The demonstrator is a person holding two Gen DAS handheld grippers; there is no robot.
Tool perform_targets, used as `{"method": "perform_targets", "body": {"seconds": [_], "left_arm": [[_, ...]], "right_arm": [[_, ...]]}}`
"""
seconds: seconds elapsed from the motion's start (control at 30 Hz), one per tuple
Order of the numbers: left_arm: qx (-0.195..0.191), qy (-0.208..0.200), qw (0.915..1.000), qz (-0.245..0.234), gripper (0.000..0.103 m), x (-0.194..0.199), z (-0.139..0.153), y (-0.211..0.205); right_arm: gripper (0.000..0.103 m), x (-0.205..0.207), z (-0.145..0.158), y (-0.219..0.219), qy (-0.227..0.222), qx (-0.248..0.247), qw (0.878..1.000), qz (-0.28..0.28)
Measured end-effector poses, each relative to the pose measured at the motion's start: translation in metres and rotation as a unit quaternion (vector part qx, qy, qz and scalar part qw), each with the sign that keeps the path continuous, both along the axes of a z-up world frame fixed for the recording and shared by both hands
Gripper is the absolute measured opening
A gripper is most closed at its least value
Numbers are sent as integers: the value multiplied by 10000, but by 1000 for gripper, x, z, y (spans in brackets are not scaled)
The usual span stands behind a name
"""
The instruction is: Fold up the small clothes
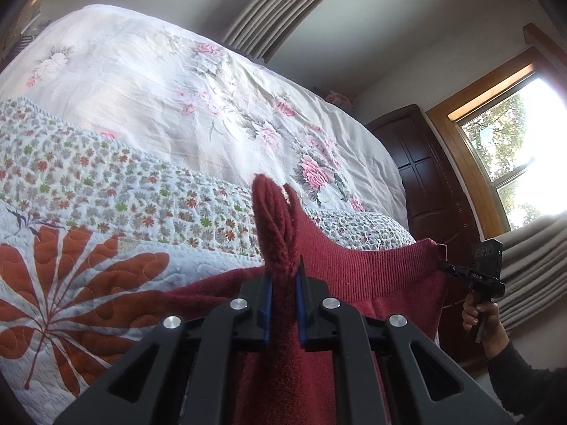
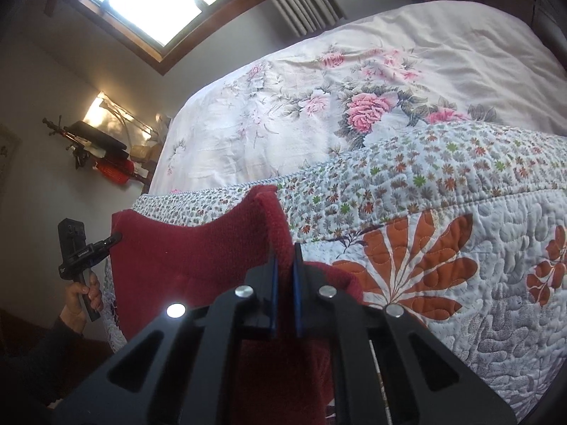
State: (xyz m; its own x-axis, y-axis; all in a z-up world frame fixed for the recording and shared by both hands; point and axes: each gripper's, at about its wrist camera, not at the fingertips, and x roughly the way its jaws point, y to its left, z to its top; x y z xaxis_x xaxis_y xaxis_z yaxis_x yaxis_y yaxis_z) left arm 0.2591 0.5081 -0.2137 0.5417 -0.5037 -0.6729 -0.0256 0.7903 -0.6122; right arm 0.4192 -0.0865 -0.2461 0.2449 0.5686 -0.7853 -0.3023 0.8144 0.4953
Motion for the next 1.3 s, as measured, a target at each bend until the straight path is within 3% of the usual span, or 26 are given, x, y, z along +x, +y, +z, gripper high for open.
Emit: {"method": "perform_targets", "body": {"seconds": [0.13, 0.3, 0.43, 0.57, 0.87, 0.93, 1.0, 1.1, 1.13, 1.2, 1.23, 1.3], "left_arm": [[-52, 215, 9996, 170, 10, 27, -15, 7], [21, 1016, 9946, 195, 10, 45, -66, 7], [-149, 835, 9962, 212, 10, 46, -58, 11], [-16, 647, 9978, 135, 10, 51, -43, 10], [323, 1315, 9904, 259, 11, 52, -100, 7], [339, 1395, 9891, 321, 18, 46, -96, 10], [621, 1350, 9881, 410, 29, 35, -78, 14], [1717, 928, 9802, 331, 37, 5, -29, 3], [1757, 664, 9821, 146, 38, -8, -13, -7], [1283, 280, 9911, -224, 54, -34, 6, -28], [1077, 152, 9933, -401, 55, -45, 10, -40], [1064, 53, 9922, -653, 55, -62, 5, -63]], "right_arm": [[6, 23, -16, 5, 136, -107, 9996, -238], [6, 38, -67, 12, 783, -525, 9948, -398], [6, 38, -56, 9, 655, -346, 9961, -486], [6, 42, -45, 7, 532, -326, 9967, -514], [8, 42, -102, 2, 954, -694, 9897, -806], [17, 35, -104, 0, 1014, -652, 9892, -834], [26, 23, -89, -5, 778, -548, 9917, -860], [26, -5, -43, -18, 91, -338, 9946, -974], [26, -18, -30, -20, -73, -190, 9955, -926], [26, -42, -20, -14, -202, -161, 9975, -655], [26, -51, -22, -9, -183, -175, 9982, -541], [26, -63, -36, 0, 7, -166, 9993, -342]]}}
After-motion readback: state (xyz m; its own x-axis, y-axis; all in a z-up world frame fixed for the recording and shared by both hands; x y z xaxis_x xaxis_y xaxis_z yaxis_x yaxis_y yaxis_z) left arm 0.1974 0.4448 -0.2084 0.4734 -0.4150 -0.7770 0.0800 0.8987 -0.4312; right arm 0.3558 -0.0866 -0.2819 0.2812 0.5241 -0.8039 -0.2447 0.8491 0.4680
